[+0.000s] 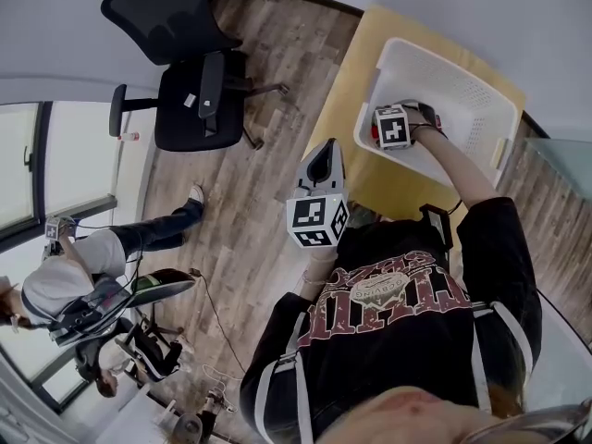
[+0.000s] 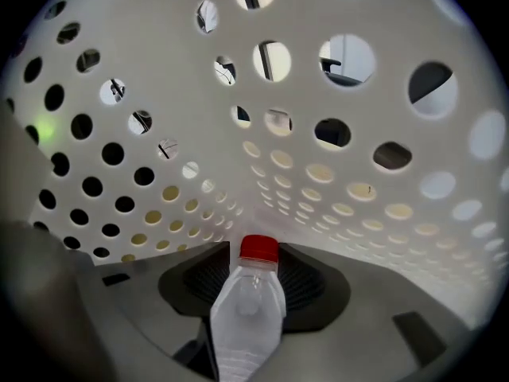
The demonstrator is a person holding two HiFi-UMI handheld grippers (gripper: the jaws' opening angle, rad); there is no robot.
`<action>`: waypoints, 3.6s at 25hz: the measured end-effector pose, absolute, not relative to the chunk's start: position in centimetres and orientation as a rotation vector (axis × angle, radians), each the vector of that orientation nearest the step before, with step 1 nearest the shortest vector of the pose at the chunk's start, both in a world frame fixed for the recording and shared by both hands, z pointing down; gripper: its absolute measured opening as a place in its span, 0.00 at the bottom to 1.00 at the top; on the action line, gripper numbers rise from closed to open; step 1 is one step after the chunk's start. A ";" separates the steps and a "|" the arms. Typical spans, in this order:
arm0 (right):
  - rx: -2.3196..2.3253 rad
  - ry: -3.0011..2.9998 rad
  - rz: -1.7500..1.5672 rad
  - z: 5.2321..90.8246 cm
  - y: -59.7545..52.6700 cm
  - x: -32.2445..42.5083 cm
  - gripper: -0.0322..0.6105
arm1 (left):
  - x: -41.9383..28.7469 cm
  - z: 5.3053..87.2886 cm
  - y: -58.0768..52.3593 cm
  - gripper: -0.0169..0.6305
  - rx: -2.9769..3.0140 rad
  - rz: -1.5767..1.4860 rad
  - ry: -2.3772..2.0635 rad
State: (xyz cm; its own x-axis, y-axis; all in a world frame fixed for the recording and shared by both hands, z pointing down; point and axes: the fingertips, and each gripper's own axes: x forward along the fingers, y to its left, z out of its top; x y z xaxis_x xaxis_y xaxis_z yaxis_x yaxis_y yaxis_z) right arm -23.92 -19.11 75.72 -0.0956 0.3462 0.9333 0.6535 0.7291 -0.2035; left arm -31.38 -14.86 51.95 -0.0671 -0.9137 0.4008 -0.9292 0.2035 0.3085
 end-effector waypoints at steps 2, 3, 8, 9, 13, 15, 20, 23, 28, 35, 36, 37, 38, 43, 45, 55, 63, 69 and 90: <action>-0.789 -1.699 -0.304 75.7 -19.3 -24.0 0.33 | -31.3 51.9 -14.9 0.10 1.712 0.039 -1.975; -0.780 -1.704 -0.302 75.6 -19.3 -24.1 0.33 | -31.2 51.8 -14.8 0.10 1.715 0.039 -1.974; -0.735 -1.782 -0.255 74.6 -19.4 -24.0 0.33 | -31.1 51.2 -14.6 0.10 1.729 0.040 -1.978; -0.719 -1.806 -0.234 74.4 -19.6 -24.1 0.33 | -31.1 51.1 -14.6 0.10 1.732 0.038 -1.979; -0.647 -1.893 -0.183 72.9 -20.6 -24.4 0.32 | -31.0 50.8 -14.9 0.10 1.755 0.031 -1.968; -0.609 -1.941 -0.168 71.8 -21.3 -24.5 0.32 | -30.8 50.6 -15.1 0.10 1.769 0.032 -1.960; -0.509 -2.063 -0.118 69.4 -22.9 -24.1 0.31 | -29.7 50.3 -15.6 0.10 1.808 0.034 -1.939; -0.447 -2.127 -0.100 67.6 -23.7 -23.6 0.31 | -29.1 49.9 -15.8 0.10 1.833 0.036 -1.925; -0.337 -2.228 -0.067 64.7 -25.1 -22.6 0.31 | -28.5 49.2 -16.2 0.10 1.867 0.036 -1.907; -0.165 -2.376 -0.019 61.6 -26.7 -20.5 0.31 | -26.7 48.9 -16.5 0.10 1.924 0.040 -1.869; -0.134 -2.395 -0.014 61.2 -27.0 -20.1 0.31 | -26.4 48.8 -16.6 0.10 1.932 0.041 -1.864; -0.100 -2.415 -0.008 60.8 -27.3 -19.7 0.31 | -26.1 48.7 -16.7 0.10 1.940 0.041 -1.859; -0.066 -2.434 -0.002 60.4 -27.7 -19.2 0.31 | -25.8 48.5 -16.8 0.10 1.949 0.041 -1.854; 0.077 -2.524 0.042 58.6 -29.0 -16.5 0.30 | -23.9 48.2 -16.6 0.10 1.978 0.039 -1.838; 0.127 -2.566 0.069 57.7 -29.4 -15.8 0.30 | -23.5 48.1 -16.5 0.10 1.985 0.036 -1.831; 0.281 -2.712 0.080 54.3 -28.7 -13.3 0.30 | -20.8 47.2 -15.7 0.10 2.015 0.023 -1.821; 0.362 -2.825 0.025 50.0 -27.1 -12.8 0.29 | -19.3 47.0 -14.8 0.10 2.019 0.019 -1.807; 0.406 -2.884 -0.008 46.5 -25.9 -11.6 0.29 | -18.7 47.0 -14.4 0.10 2.039 0.017 -1.792; 0.460 -2.951 -0.107 37.2 -21.3 -5.6 0.29 | -13.7 45.8 -14.7 0.10 2.132 0.045 -1.740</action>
